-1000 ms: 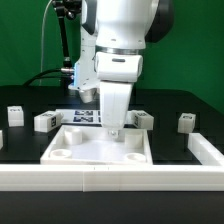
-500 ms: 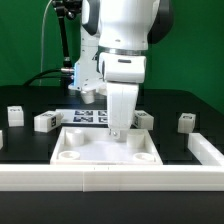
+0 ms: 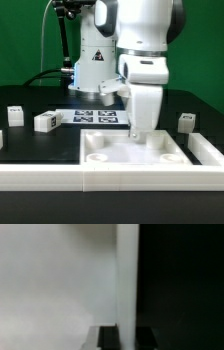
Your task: Assemble one leg
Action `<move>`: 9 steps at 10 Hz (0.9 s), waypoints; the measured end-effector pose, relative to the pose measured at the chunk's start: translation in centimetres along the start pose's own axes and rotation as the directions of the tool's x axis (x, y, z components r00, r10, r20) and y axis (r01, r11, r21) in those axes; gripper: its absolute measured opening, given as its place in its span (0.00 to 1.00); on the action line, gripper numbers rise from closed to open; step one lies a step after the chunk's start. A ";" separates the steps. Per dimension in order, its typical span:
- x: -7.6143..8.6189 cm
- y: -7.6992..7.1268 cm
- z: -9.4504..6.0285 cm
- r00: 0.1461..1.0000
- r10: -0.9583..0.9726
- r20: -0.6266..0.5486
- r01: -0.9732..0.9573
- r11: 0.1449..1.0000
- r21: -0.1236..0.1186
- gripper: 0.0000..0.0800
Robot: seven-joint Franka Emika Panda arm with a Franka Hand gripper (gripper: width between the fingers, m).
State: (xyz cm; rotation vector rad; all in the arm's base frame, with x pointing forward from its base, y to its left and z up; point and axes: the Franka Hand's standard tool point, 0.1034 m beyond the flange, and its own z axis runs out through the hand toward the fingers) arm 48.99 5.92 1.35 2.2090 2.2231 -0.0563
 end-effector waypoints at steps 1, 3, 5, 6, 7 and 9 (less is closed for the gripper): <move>0.8 0.0 0.0 1.000 0.000 0.000 0.000 1.000 0.003 0.07; 2.2 0.1 -0.1 1.000 -0.005 0.004 0.005 1.000 0.012 0.07; 2.4 0.1 -0.1 1.000 0.000 0.002 0.000 1.000 0.013 0.07; 2.4 0.1 -0.1 1.000 0.001 0.002 -0.001 1.000 0.013 0.08; 2.4 0.0 0.0 1.000 0.001 0.003 -0.001 1.000 0.014 0.08; 2.4 0.0 0.0 1.000 0.001 0.003 -0.001 1.000 0.014 0.40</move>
Offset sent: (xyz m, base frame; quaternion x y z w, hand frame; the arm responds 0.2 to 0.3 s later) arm 0.0088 0.0283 -0.0013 0.0146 0.0012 -0.0063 0.9999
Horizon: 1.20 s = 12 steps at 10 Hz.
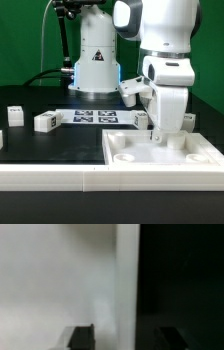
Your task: Assemble one leg
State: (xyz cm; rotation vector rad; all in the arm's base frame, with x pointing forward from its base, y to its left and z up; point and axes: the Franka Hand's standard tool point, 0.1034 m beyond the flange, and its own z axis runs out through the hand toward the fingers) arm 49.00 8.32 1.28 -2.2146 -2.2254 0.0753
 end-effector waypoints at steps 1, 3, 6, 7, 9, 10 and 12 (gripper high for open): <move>0.0 0.0 0.0 1.000 0.000 0.000 0.000 1.000 0.000 0.57; 0.0 0.0 0.0 1.000 0.000 0.000 0.000 1.000 0.001 0.74; 0.0 0.0 0.0 1.000 0.000 0.000 0.000 1.000 0.001 0.80; 0.1 0.0 -0.2 1.000 0.016 0.001 -0.016 1.000 -0.001 0.81; 0.7 -0.5 -2.9 0.998 0.068 0.005 -0.067 0.997 -0.032 0.81; 1.1 -1.0 -4.0 0.995 0.098 0.006 -0.097 0.994 -0.044 0.81; 1.3 -1.4 -4.3 0.993 0.114 0.006 -0.114 0.992 -0.046 0.81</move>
Offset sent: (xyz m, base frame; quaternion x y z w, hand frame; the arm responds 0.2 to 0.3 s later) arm 0.0000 0.0000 0.0000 0.0000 0.0000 0.0000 1.0000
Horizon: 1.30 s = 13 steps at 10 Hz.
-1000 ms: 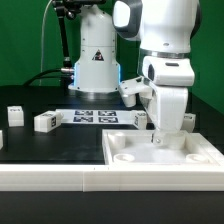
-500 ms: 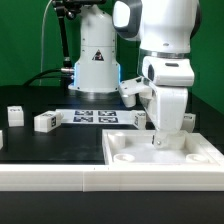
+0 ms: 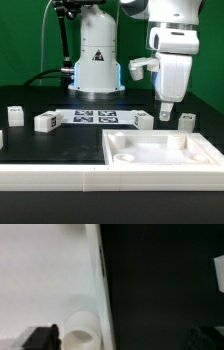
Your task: Assemble one leg
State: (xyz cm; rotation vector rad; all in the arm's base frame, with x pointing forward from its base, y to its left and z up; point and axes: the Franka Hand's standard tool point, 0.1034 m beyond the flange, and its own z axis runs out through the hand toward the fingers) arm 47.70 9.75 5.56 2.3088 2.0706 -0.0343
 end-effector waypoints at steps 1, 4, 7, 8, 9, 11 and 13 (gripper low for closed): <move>0.0 0.0 0.1 1.000 0.007 0.000 -0.007 1.000 0.001 0.81; 0.0 -0.1 0.1 0.981 0.196 -0.001 -0.196 0.981 0.002 0.81; 0.8 -1.1 0.2 0.856 0.516 -0.023 -0.516 0.857 0.005 0.81; 1.0 -1.1 0.2 0.797 0.604 -0.026 -0.604 0.797 0.013 0.81; 1.6 -1.4 0.1 0.706 0.707 -0.032 -0.707 0.707 0.020 0.81; 2.3 -1.5 0.2 0.598 0.800 -0.044 -0.799 0.600 0.037 0.81; 2.5 -1.6 0.2 0.449 0.893 -0.037 -0.891 0.451 0.059 0.81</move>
Offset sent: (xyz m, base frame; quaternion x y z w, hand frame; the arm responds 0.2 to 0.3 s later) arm 0.0000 0.0000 0.0000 0.0000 0.0000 0.1296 0.9916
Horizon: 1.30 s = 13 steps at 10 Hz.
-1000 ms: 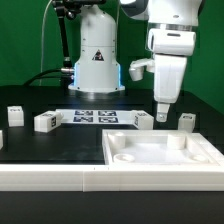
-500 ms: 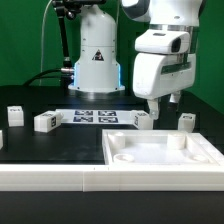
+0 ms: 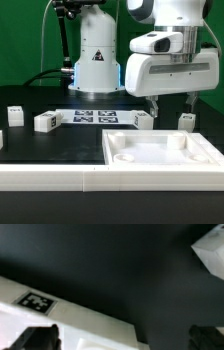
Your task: Assemble one leg
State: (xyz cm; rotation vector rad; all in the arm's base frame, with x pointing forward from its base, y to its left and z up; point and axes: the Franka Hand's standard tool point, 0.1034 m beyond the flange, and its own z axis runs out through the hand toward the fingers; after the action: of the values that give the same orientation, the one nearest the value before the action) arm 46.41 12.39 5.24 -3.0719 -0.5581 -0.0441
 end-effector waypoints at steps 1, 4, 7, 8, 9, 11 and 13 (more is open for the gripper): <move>0.0 -0.2 0.0 0.996 0.089 0.000 -0.089 0.996 0.007 0.81; -0.5 -3.2 0.5 0.886 0.464 -0.017 -0.463 0.886 0.039 0.81; -0.4 -3.9 0.6 0.825 0.565 -0.010 -0.564 0.824 0.058 0.81; -0.5 -3.8 0.6 0.834 0.552 -0.001 -0.551 0.833 0.055 0.81; -0.8 -3.9 0.7 0.832 0.554 0.008 -0.554 0.831 0.051 0.81; -1.6 -4.2 1.0 0.814 0.568 0.119 -0.573 0.819 0.010 0.81; -1.7 -3.9 0.9 0.813 0.538 0.225 -0.550 0.835 -0.007 0.81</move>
Offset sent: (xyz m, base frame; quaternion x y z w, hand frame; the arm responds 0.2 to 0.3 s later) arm -0.0170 0.0153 -0.0074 -0.0115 0.0287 0.3174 0.9478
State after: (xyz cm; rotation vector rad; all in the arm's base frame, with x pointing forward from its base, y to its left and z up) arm 43.52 15.44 4.36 -3.0620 0.3396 0.3169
